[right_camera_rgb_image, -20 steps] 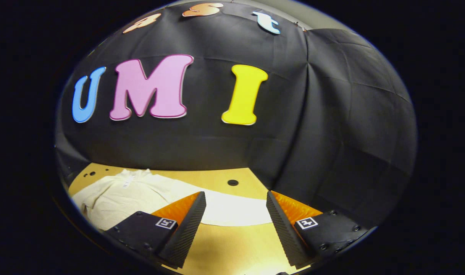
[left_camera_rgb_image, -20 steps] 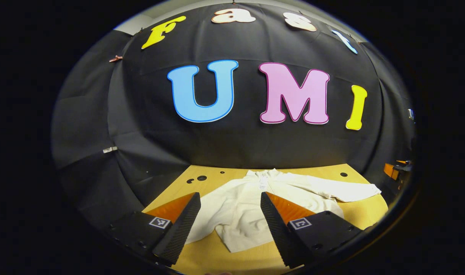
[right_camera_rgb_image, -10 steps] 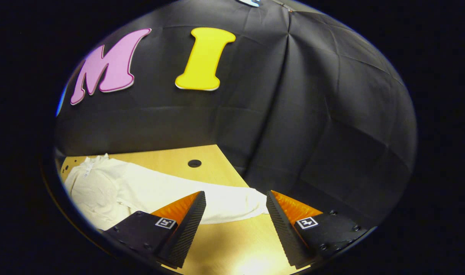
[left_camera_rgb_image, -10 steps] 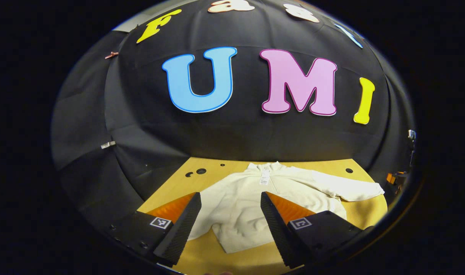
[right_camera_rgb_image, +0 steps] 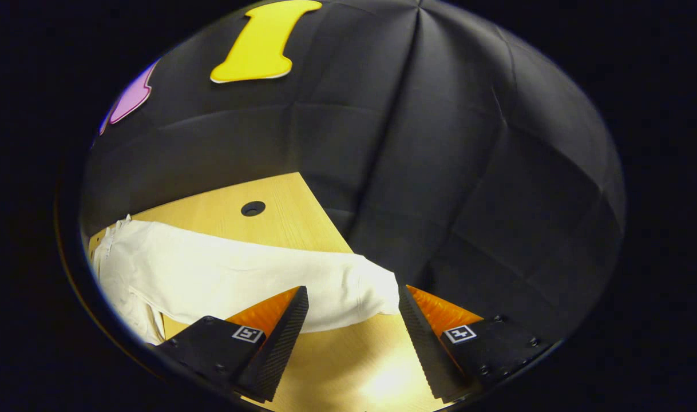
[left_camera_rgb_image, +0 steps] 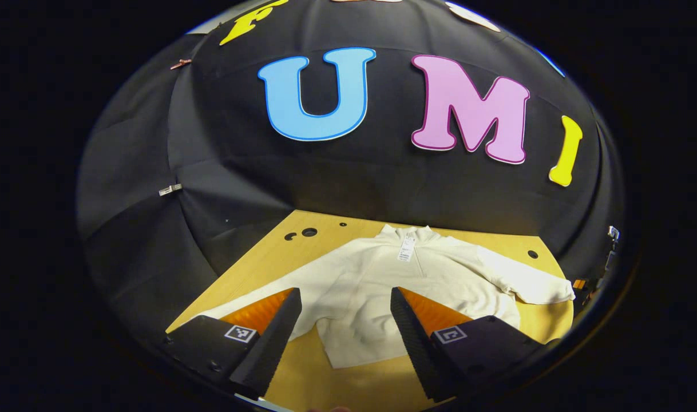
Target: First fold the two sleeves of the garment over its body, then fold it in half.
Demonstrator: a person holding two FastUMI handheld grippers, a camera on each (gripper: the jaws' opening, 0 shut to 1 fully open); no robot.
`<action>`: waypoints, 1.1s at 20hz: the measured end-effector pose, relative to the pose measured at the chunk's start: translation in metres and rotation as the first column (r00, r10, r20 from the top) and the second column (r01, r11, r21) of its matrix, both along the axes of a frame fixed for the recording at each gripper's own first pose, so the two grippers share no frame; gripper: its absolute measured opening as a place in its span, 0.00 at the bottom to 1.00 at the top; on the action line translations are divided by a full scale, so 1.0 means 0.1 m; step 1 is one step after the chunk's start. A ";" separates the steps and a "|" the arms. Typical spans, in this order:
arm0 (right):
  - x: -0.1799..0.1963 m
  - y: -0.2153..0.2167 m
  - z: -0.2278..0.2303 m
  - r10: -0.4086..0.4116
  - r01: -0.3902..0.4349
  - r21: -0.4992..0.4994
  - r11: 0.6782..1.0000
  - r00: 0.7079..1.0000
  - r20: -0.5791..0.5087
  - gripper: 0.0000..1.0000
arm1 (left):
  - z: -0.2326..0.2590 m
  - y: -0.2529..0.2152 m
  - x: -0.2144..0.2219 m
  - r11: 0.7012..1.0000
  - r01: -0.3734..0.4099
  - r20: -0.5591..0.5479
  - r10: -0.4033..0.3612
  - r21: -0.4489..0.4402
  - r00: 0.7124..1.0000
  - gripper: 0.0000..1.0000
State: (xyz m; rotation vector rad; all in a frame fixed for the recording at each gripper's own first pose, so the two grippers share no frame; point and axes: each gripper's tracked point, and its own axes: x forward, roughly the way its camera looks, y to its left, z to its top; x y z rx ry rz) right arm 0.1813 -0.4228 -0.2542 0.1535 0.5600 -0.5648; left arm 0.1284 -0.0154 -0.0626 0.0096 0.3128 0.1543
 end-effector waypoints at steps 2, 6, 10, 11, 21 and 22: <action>0.03 -0.07 -0.06 -0.019 0.020 0.016 1.000 1.000 -0.005 0.98 | 0.00 0.00 0.01 1.000 -0.002 -0.010 0.002 0.011 1.000 0.96; 0.10 -0.06 -0.27 0.020 -0.019 0.033 0.999 0.999 -0.038 0.98 | -0.08 -0.06 0.00 1.000 -0.013 -0.056 0.014 0.010 0.998 0.96; 0.21 0.04 -0.56 0.058 -0.051 0.091 0.995 0.995 -0.078 0.98 | -0.08 -0.15 0.00 1.000 0.006 -0.064 -0.004 0.023 0.998 0.96; 0.20 0.02 -0.60 0.055 -0.049 0.075 0.996 0.995 -0.086 0.99 | -0.06 -0.16 0.01 1.000 0.008 -0.064 -0.006 0.026 0.998 0.96; 0.32 0.20 -0.61 0.080 -0.078 0.058 0.995 0.996 -0.046 0.36 | -0.09 -0.32 -0.06 1.000 0.021 -0.081 -0.020 0.021 0.997 0.97; 0.33 0.22 -0.60 0.080 -0.078 0.050 0.996 0.996 -0.048 0.32 | -0.07 -0.34 -0.08 0.999 0.028 -0.074 -0.025 0.029 0.997 0.97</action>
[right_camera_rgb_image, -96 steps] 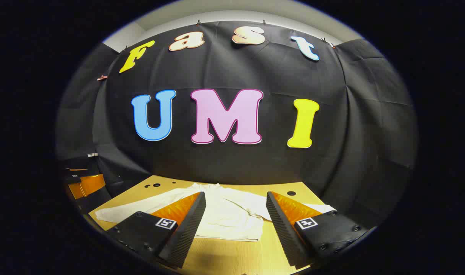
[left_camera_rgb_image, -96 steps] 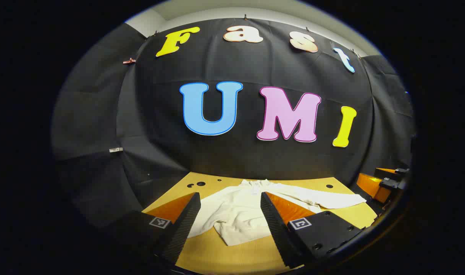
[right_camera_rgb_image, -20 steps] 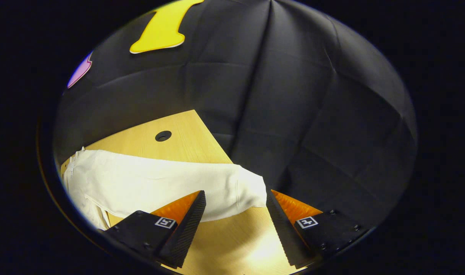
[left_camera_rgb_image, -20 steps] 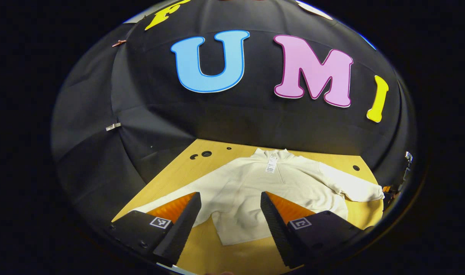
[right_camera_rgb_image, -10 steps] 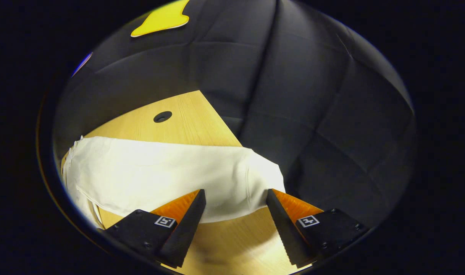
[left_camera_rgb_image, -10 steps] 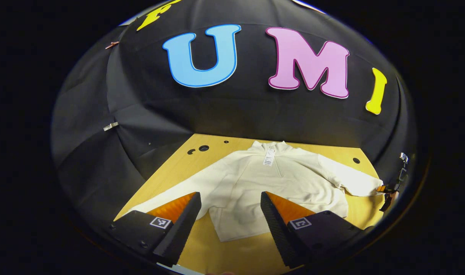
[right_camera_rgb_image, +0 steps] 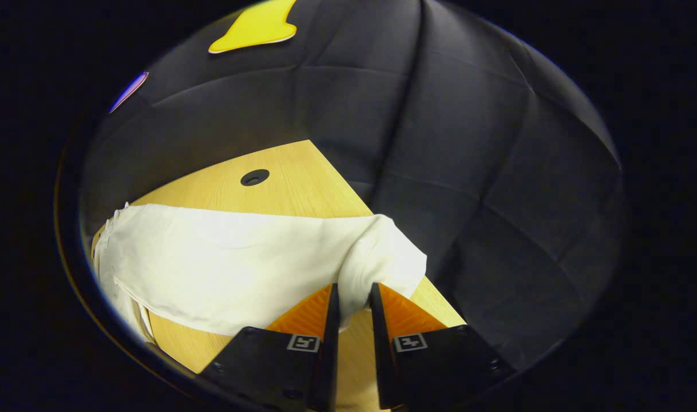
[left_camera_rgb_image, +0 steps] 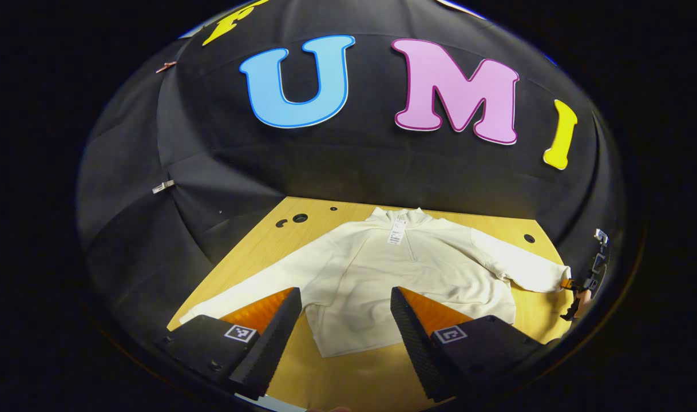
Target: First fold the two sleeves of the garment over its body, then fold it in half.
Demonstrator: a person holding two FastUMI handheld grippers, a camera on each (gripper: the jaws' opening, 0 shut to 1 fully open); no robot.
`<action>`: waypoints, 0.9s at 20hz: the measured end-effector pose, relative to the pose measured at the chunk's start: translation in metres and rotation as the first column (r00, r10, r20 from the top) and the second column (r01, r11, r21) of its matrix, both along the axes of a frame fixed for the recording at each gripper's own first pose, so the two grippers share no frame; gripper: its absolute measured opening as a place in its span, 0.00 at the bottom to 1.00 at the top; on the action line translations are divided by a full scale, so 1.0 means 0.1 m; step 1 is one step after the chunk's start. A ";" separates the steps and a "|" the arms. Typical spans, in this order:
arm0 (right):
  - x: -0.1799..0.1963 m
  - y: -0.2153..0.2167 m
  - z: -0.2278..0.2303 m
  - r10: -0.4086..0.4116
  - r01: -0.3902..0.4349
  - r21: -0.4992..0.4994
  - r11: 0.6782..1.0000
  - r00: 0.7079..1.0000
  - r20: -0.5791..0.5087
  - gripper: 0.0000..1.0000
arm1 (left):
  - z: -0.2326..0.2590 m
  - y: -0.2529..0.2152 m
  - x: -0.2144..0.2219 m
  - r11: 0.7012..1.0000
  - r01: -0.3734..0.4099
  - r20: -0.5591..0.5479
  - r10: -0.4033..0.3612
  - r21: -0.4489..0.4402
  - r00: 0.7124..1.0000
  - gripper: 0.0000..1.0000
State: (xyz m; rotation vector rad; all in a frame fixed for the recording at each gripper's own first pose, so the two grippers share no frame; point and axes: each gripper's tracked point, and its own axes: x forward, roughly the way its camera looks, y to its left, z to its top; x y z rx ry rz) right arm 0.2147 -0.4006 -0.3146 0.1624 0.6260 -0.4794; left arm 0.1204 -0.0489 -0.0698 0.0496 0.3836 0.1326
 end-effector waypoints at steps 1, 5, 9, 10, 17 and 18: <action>-0.01 0.01 0.00 -0.005 0.005 -0.007 1.000 1.000 -0.007 0.28 | 0.01 -0.02 -0.01 1.000 0.007 0.004 -0.007 0.005 1.000 0.96; 0.01 0.11 0.03 -0.010 0.008 0.095 0.995 1.000 0.019 0.08 | 0.02 0.00 -0.10 1.000 0.015 0.003 -0.016 0.027 1.000 0.97; -0.02 0.25 0.05 -0.004 0.002 0.143 0.990 1.000 0.013 0.08 | 0.02 0.03 -0.14 0.999 0.021 0.007 -0.021 0.025 1.000 0.96; -0.03 0.31 0.11 0.011 -0.013 0.134 0.991 1.000 0.016 0.08 | 0.02 0.06 -0.15 1.000 0.020 0.008 -0.020 0.022 1.000 0.96; 0.08 0.80 0.66 0.097 -0.103 0.079 0.992 0.993 0.068 0.08 | 0.05 0.38 -0.26 0.999 -0.019 0.029 0.020 -0.032 0.999 0.96; 0.12 0.90 0.74 0.127 -0.131 0.055 0.990 0.990 0.068 0.08 | 0.03 0.44 -0.29 0.999 -0.025 0.028 0.027 -0.042 0.999 0.96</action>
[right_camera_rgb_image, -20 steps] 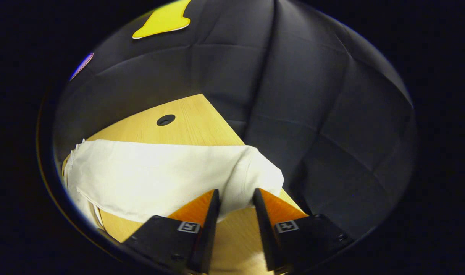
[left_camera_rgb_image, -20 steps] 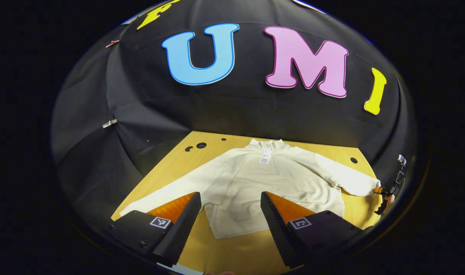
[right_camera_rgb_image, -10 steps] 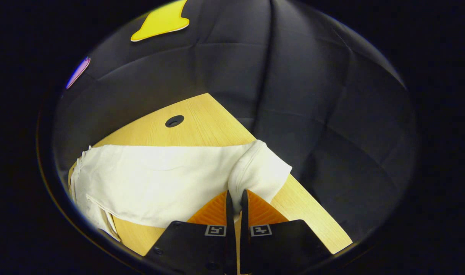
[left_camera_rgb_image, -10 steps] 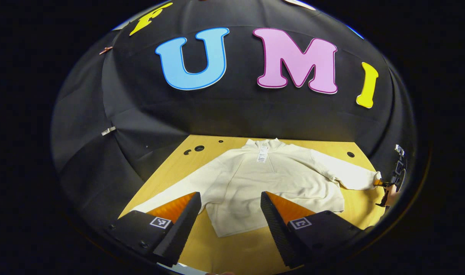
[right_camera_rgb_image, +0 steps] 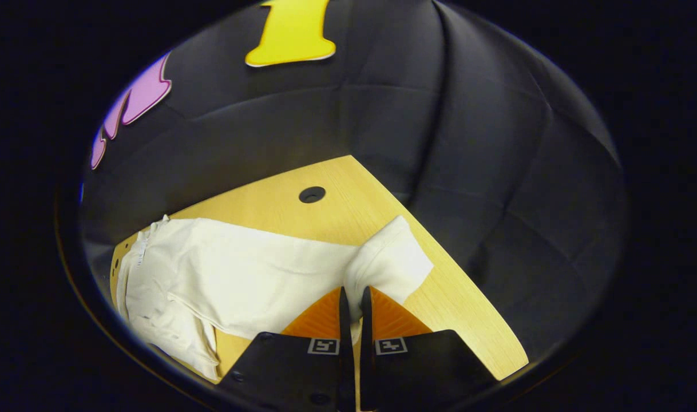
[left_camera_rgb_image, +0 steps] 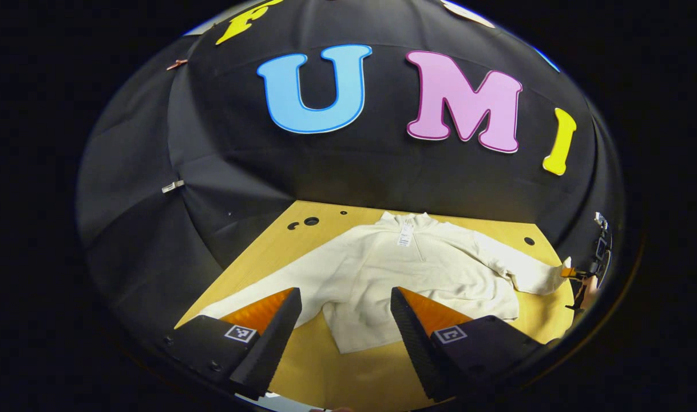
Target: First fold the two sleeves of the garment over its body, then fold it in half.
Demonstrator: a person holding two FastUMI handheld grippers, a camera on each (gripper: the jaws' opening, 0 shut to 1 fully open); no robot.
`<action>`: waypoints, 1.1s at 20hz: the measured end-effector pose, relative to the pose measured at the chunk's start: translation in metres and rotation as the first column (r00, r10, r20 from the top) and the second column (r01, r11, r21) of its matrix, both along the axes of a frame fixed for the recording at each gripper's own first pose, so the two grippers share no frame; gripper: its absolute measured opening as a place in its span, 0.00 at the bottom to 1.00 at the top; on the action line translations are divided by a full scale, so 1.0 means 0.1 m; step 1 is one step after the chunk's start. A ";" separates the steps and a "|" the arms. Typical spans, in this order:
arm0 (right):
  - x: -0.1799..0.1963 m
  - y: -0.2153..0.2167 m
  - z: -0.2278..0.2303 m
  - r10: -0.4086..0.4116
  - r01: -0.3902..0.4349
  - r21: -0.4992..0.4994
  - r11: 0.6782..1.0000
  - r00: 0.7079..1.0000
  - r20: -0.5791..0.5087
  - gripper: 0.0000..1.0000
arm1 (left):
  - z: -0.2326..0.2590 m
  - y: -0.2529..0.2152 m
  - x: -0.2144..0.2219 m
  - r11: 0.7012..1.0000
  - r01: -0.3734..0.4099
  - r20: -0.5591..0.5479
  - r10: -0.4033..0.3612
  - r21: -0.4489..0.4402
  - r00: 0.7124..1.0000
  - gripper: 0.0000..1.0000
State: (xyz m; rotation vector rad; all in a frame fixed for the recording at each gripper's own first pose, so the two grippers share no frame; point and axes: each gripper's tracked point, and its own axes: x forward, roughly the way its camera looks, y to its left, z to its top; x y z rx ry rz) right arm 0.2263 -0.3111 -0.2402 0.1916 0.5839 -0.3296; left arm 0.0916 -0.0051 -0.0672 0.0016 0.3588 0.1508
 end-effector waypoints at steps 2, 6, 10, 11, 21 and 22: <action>0.07 0.18 0.19 0.042 -0.042 -0.035 0.999 0.999 0.006 0.08 | -0.04 0.10 -0.04 1.000 -0.008 -0.006 0.008 -0.027 1.000 0.96; 0.27 0.63 0.62 0.104 -0.101 -0.046 0.994 0.993 0.058 0.08 | -0.04 0.36 -0.07 0.998 -0.033 0.007 0.033 -0.061 0.999 0.96; 0.54 1.29 0.83 0.227 -0.220 -0.103 0.970 0.972 0.055 0.08 | -0.09 0.59 -0.09 0.995 -0.058 0.006 0.059 -0.087 0.998 0.98; 0.60 1.45 0.88 0.244 -0.238 -0.096 0.967 0.968 0.063 0.08 | -0.08 0.65 -0.09 0.994 -0.063 0.011 0.064 -0.089 0.998 0.98; 1.27 3.48 1.17 0.521 -0.507 -0.152 0.848 0.850 0.074 0.08 | -0.20 1.27 -0.18 0.980 -0.149 -0.010 0.149 -0.135 0.989 0.98; 1.31 3.72 1.18 0.546 -0.532 -0.147 0.834 0.834 0.079 0.08 | -0.23 1.34 -0.21 0.977 -0.160 -0.012 0.160 -0.138 0.987 0.98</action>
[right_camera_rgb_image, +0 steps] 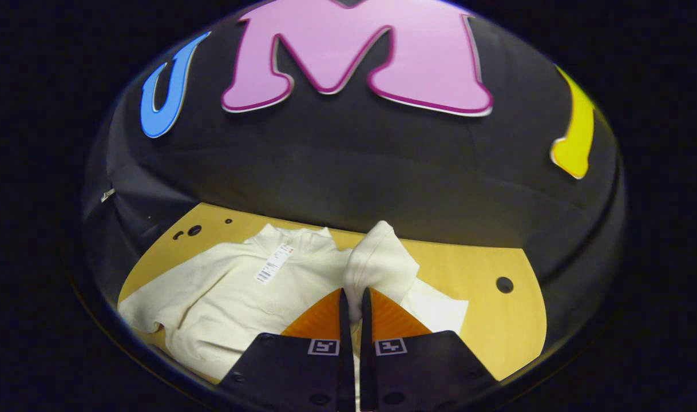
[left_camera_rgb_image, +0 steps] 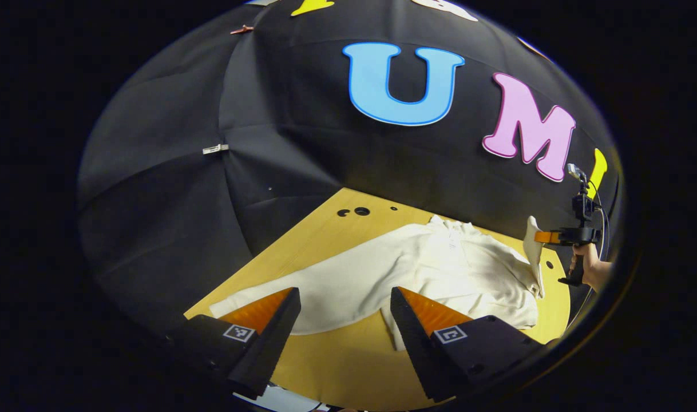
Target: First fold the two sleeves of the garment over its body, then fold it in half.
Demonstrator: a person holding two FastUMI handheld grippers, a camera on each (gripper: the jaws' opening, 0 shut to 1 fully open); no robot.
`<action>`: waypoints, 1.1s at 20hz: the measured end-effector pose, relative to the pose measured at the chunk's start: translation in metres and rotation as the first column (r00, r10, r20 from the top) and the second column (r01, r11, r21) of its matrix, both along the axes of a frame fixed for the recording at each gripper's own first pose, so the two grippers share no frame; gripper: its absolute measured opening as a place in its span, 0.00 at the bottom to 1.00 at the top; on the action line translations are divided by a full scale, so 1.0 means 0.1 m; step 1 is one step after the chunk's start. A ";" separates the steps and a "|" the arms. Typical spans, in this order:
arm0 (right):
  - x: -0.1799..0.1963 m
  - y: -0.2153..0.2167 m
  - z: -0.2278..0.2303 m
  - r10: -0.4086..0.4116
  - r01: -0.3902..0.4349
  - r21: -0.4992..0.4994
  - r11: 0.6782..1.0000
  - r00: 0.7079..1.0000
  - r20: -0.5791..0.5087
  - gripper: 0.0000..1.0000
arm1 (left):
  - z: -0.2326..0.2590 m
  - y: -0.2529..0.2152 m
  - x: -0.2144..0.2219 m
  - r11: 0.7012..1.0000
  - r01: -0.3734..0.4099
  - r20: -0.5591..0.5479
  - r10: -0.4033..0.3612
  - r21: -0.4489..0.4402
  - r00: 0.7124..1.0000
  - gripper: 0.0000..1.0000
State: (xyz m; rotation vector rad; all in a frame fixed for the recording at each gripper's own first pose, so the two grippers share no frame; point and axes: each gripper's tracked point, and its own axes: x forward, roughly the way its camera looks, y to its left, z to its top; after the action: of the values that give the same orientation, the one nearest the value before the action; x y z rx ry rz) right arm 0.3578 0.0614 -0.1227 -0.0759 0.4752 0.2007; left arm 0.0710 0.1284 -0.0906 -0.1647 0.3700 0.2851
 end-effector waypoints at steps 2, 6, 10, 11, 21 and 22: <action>0.07 0.50 -0.06 0.050 -0.050 0.015 0.999 0.999 -0.007 0.07 | -0.05 0.13 -0.05 1.000 -0.022 -0.009 0.022 0.001 1.000 0.97; 0.02 1.39 -0.33 0.163 -0.163 0.017 0.987 0.985 -0.052 0.07 | -0.12 0.35 -0.18 0.998 -0.066 -0.029 0.066 -0.002 0.997 0.97; -0.05 2.14 -0.78 0.216 -0.217 -0.003 0.976 0.972 -0.097 0.08 | -0.23 0.46 -0.30 0.994 -0.107 -0.047 0.106 -0.023 0.993 0.97; -0.08 2.28 -0.86 0.226 -0.227 0.002 0.974 0.969 -0.104 0.08 | -0.25 0.46 -0.30 0.993 -0.112 -0.054 0.111 -0.027 0.992 0.97; -0.11 2.96 -1.05 0.256 -0.247 0.089 0.965 0.960 -0.114 0.29 | -0.49 0.52 -0.46 0.989 -0.147 -0.079 0.147 0.000 0.986 0.97; -0.14 3.02 -1.00 0.272 -0.263 0.093 0.960 0.957 -0.102 0.41 | -0.51 0.52 -0.44 0.989 -0.146 -0.077 0.146 -0.001 0.986 0.97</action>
State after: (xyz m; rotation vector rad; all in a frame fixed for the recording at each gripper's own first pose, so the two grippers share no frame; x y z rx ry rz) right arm 0.3437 0.3637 -0.2226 -0.0516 0.5695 0.4921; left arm 0.0266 0.1805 -0.1412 -0.1880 0.4361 0.4358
